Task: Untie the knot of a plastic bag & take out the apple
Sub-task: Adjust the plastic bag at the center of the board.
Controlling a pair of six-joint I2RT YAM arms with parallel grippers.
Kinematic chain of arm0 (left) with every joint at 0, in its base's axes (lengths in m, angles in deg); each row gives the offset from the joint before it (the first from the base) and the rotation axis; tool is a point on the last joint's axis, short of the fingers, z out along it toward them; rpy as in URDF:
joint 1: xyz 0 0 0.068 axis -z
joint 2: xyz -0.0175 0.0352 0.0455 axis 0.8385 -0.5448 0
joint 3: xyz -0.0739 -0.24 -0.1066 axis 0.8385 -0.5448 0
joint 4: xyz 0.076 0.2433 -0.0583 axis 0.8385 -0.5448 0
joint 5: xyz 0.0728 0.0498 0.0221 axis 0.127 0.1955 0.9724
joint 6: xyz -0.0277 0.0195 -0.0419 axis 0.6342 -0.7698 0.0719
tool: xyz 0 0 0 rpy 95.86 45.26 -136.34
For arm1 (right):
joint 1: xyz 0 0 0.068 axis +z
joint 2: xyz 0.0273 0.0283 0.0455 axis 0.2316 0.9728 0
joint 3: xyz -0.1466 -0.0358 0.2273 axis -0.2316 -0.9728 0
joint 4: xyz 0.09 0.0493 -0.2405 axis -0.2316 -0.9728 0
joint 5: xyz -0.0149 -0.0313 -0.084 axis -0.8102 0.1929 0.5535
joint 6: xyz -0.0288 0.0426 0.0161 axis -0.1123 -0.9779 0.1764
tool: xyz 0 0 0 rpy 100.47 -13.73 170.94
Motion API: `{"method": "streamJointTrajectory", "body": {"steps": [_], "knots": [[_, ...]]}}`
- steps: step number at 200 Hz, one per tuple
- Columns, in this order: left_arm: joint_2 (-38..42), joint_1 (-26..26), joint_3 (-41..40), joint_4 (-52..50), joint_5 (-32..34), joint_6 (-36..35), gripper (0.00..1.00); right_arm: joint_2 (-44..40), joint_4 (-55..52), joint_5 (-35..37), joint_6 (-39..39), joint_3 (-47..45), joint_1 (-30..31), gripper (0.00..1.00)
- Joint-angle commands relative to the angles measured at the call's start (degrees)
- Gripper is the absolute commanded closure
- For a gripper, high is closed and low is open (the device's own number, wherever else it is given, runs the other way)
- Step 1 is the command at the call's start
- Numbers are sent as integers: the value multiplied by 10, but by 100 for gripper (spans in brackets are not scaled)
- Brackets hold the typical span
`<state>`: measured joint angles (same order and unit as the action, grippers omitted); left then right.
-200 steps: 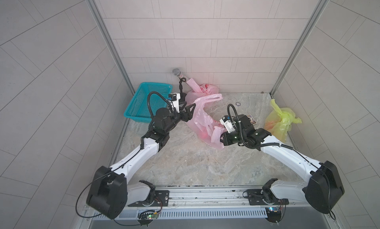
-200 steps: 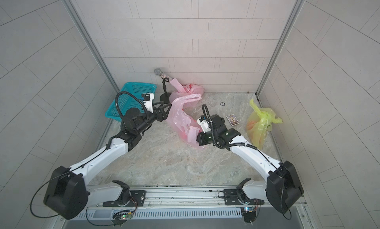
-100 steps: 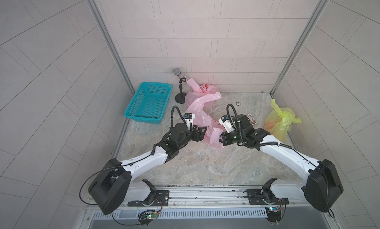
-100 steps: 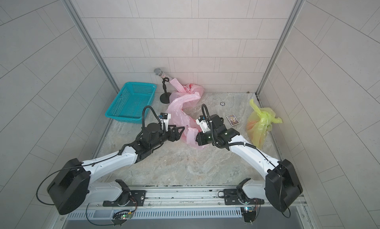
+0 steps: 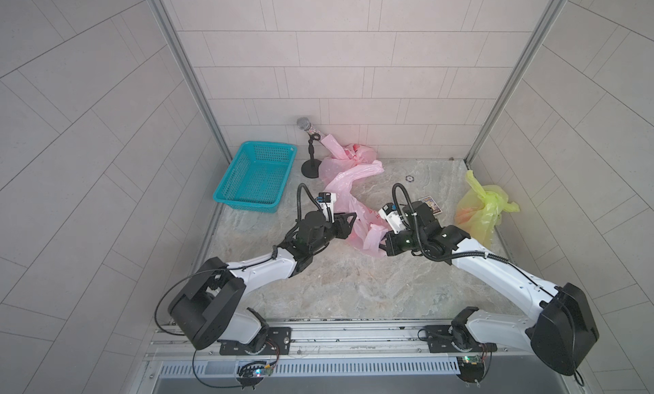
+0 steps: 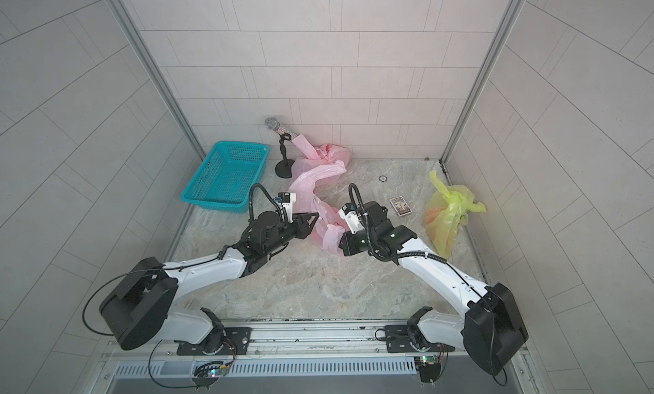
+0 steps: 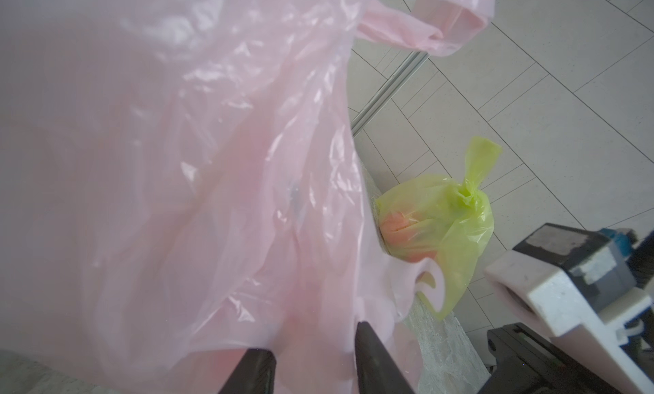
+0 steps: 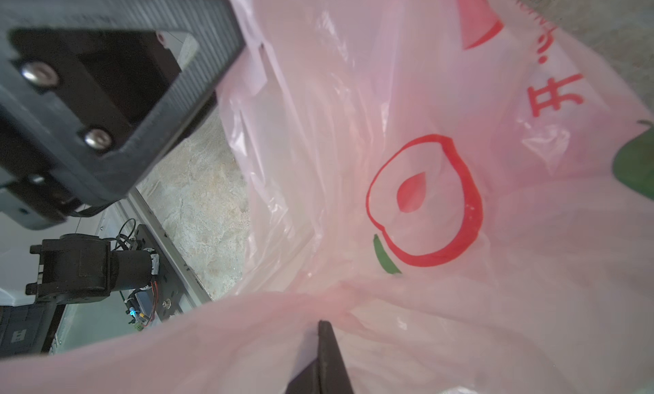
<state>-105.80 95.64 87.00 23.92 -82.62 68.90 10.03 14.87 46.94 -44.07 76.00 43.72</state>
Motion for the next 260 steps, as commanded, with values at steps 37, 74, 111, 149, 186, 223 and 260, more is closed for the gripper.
{"method": "streamJointTrajectory", "body": {"steps": [37,74,111,149,186,223,260], "knots": [[-25,4,-12,65,-30,40,75,-9,-5,-1,6,13,2,100],[-15,4,-17,47,-24,20,100,-3,-20,13,21,32,-3,54],[7,4,-28,33,-42,-20,100,-3,-16,16,24,60,-54,25],[-6,4,-30,42,-66,-30,100,54,4,-8,49,125,-77,19],[-19,3,-23,51,-74,-30,100,134,-26,-46,91,191,-48,14],[-12,4,-10,33,-81,-40,100,152,22,-38,73,174,-32,10],[-8,1,-12,30,-83,-41,100,178,44,40,88,164,-12,18]]}}
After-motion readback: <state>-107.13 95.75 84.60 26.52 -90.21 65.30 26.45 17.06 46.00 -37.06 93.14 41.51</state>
